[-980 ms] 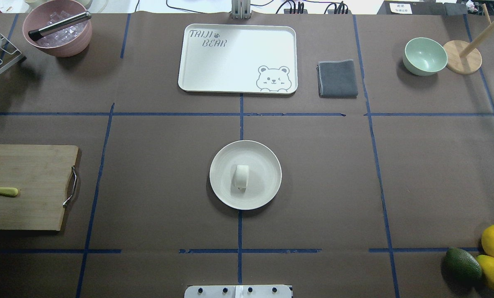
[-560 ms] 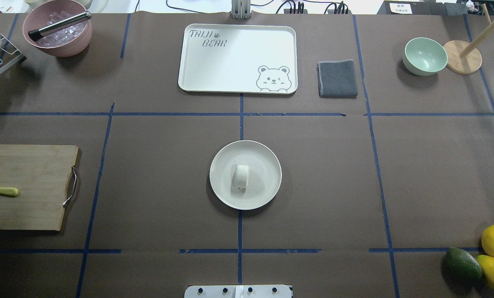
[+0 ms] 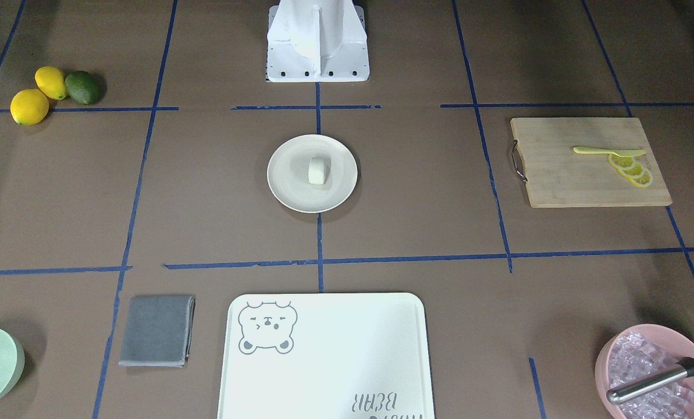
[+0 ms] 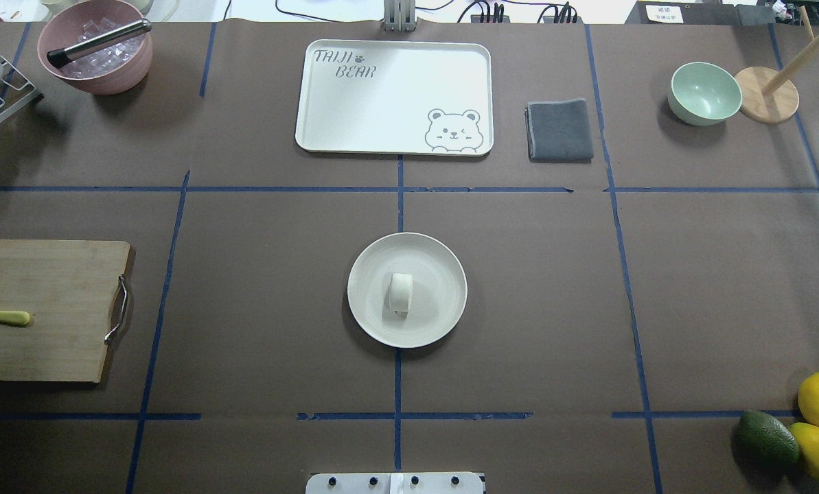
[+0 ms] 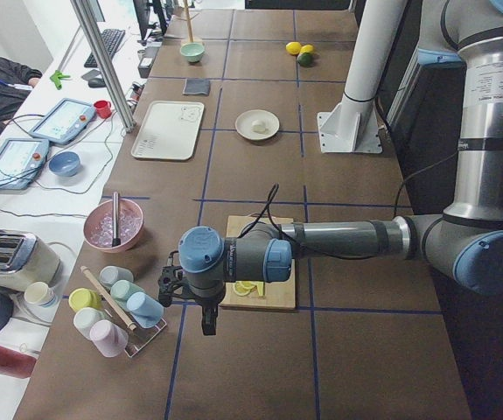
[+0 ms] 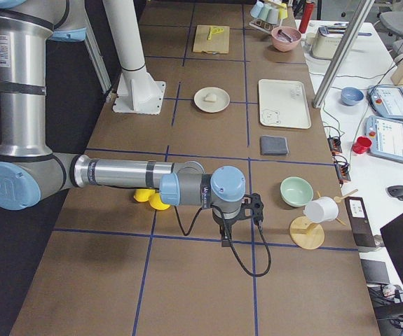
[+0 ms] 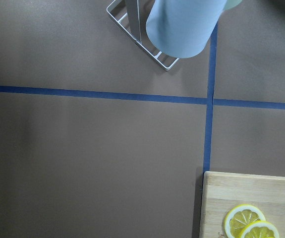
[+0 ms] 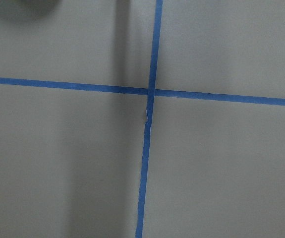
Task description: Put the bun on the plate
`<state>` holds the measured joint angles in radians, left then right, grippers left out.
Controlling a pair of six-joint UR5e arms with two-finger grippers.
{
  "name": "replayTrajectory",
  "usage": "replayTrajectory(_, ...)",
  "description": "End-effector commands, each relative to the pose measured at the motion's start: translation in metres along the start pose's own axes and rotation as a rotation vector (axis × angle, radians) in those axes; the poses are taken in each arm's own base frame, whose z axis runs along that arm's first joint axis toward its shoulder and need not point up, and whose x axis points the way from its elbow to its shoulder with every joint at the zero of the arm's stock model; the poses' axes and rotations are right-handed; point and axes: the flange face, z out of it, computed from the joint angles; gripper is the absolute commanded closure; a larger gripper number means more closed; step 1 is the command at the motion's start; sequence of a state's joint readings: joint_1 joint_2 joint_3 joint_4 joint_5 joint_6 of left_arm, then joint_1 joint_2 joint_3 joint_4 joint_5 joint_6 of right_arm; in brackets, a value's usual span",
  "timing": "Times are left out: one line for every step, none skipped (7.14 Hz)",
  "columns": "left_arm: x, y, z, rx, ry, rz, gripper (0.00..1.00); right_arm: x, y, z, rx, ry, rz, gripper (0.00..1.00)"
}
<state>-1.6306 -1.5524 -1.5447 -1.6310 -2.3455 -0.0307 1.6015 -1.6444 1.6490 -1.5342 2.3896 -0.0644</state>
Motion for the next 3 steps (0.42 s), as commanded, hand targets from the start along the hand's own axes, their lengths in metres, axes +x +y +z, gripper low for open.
replayTrajectory(0.0001, -0.0001, -0.0001, 0.001, 0.0, 0.001, 0.0, 0.0002, 0.0001, 0.0001, -0.001, 0.001, 0.001, 0.0)
replayTrajectory(0.0001, -0.0001, -0.0001, 0.001, 0.0, 0.001, 0.0, -0.0004, -0.0007, -0.0004, 0.0, 0.0, 0.0, 0.0)
replayTrajectory(0.0001, -0.0001, -0.0001, 0.001, 0.0, 0.001, 0.0, -0.0016, -0.0031, -0.0018, 0.003, 0.001, -0.002, 0.0)
